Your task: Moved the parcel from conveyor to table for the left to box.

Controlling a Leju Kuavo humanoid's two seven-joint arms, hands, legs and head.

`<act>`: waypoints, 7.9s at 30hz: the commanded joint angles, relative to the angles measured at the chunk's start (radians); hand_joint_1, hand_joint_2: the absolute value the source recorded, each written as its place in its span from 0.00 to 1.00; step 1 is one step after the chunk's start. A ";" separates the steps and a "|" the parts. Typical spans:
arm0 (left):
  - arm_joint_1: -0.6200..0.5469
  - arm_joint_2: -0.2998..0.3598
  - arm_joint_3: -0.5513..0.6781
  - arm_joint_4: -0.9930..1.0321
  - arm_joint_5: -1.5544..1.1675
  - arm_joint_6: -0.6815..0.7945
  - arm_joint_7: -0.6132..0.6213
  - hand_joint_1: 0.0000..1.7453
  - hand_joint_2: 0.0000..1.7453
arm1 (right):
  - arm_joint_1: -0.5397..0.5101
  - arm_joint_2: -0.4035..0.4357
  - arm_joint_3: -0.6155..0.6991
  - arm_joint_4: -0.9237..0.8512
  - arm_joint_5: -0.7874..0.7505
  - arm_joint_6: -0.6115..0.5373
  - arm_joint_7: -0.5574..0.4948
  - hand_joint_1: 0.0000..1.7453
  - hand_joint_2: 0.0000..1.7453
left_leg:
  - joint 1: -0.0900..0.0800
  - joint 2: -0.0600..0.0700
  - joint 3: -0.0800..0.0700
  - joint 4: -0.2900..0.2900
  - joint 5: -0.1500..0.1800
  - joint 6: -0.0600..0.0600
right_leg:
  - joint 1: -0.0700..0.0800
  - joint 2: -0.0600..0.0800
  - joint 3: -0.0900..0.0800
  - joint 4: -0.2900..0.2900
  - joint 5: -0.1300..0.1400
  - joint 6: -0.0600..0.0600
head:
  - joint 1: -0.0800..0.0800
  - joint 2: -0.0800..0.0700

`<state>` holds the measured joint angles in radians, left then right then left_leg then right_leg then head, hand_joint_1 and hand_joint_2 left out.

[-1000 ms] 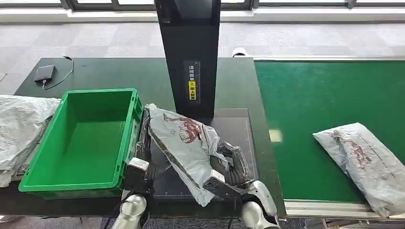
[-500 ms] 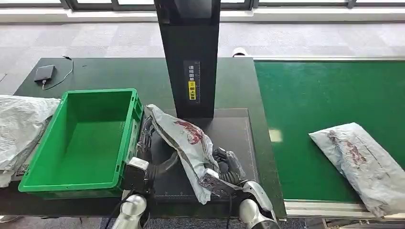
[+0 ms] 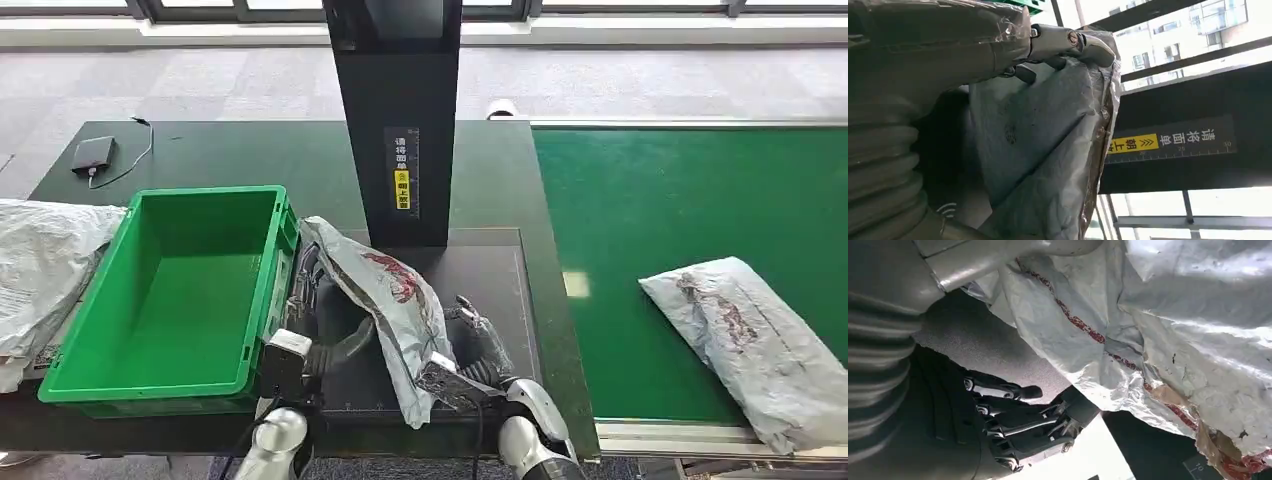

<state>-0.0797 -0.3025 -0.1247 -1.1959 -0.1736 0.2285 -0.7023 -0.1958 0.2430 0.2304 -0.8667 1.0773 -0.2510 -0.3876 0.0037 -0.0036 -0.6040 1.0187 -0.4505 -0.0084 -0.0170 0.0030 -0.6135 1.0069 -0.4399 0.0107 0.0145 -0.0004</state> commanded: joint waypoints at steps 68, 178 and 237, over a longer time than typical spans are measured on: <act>-0.061 -0.013 -0.015 0.084 0.030 0.082 0.004 0.00 1.00 | 0.170 0.106 -0.573 -0.851 -0.521 -0.447 -0.311 0.00 1.00 | 0.000 -0.002 0.003 0.000 0.000 0.000 | 0.000 -0.003 0.003 -0.001 -0.001 -0.001 | 0.000 0.000; -0.241 -0.047 0.178 -0.136 -0.899 0.470 0.327 1.00 1.00 | 0.125 0.106 -0.578 -0.768 -0.497 -0.447 -0.311 0.00 1.00 | 0.001 0.001 0.004 -0.001 0.000 0.001 | 0.001 0.000 0.005 -0.001 0.001 0.000 | 0.000 0.000; -0.732 -0.020 1.420 -0.029 -1.120 0.470 0.041 1.00 1.00 | 0.096 0.106 -0.595 -0.700 -0.498 -0.447 -0.311 0.00 1.00 | 0.001 0.002 0.004 -0.001 0.002 -0.001 | 0.002 0.001 0.004 -0.001 0.002 -0.001 | 0.000 0.000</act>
<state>-0.6744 -0.3181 1.0035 -1.2375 -1.3418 0.6985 -0.5377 -0.0299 0.3048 -0.2800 -1.6579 0.5810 -0.6989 -0.6977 0.0041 -0.0054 -0.6030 1.0184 -0.4477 -0.0087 -0.0168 0.0008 -0.6111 1.0074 -0.4390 0.0111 0.0145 0.0000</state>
